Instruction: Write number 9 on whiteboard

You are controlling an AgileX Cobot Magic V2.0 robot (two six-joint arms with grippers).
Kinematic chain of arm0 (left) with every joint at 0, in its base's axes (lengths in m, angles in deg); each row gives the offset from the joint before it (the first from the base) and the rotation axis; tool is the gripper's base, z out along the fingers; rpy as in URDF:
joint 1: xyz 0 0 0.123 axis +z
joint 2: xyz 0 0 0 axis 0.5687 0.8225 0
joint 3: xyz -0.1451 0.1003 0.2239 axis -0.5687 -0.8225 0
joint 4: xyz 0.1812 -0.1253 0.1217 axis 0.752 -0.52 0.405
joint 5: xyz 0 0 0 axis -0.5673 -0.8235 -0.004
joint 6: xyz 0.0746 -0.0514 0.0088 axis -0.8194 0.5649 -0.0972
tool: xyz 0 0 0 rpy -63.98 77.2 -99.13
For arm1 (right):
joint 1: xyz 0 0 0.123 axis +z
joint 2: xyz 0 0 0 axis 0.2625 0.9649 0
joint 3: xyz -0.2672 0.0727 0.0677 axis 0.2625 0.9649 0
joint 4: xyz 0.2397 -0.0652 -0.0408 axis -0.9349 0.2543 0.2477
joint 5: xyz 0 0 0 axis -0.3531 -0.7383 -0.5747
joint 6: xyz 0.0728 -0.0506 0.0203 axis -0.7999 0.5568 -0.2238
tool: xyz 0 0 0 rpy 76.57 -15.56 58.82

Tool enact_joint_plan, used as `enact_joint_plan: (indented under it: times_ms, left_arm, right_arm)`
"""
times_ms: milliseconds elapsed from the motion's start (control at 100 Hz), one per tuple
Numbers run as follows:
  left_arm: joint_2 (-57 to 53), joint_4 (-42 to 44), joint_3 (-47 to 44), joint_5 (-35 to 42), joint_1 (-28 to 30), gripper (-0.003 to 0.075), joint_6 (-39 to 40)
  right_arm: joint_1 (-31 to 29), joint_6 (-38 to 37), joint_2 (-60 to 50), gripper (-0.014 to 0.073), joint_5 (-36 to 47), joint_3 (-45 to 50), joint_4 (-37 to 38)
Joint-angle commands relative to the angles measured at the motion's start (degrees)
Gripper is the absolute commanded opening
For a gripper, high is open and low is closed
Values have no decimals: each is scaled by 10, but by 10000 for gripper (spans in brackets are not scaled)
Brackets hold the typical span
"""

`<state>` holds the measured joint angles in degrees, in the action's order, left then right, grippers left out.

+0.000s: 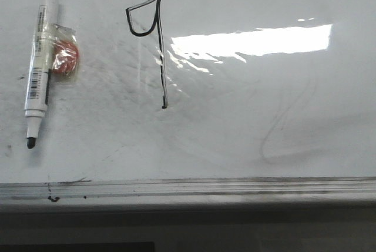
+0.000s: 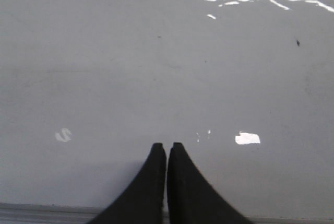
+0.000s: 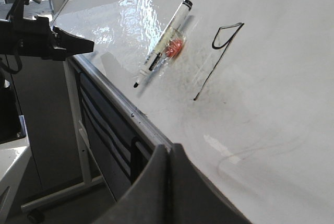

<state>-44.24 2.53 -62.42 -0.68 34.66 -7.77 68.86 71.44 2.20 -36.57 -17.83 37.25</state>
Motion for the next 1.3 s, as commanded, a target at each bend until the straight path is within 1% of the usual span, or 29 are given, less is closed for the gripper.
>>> enact_joint_plan:
  times_ms: [0, 710, 780, 880, 1000, 1030, 1180, 1200, 1290]
  left_arm:
    - [-16, -1, -23, 27, 1, -20, 1]
    - [-16, -1, -23, 27, 1, -20, 1]
    - [-16, -1, -23, 27, 1, -20, 1]
    - [-16, -1, -23, 27, 1, -20, 1]
    - [-16, -1, -23, 27, 1, -20, 1]
    - [-16, -1, -23, 27, 1, -20, 1]
    - [-16, -1, -23, 27, 1, -20, 1]
    - [-16, -1, -23, 27, 1, -20, 1]
    - [-16, -1, -23, 27, 1, -20, 1]
  right_arm:
    - [0, 2, 5, -63, 49, -15, 5]
    - [0, 2, 7, -63, 49, -13, 5]
    - [-13, 2, 8, -63, 58, -5, 5]
    - [-64, 2, 9, -63, 107, 21, 5]
    - [-169, 2, 17, -63, 189, 60, 5]
    - [-195, 2, 17, -63, 172, 57, 5]
    - [-334, 2, 15, -63, 148, 57, 5]
    - [-360, 2, 10, -63, 132, 57, 5]
    - [-434, 2, -29, -63, 66, 57, 3]
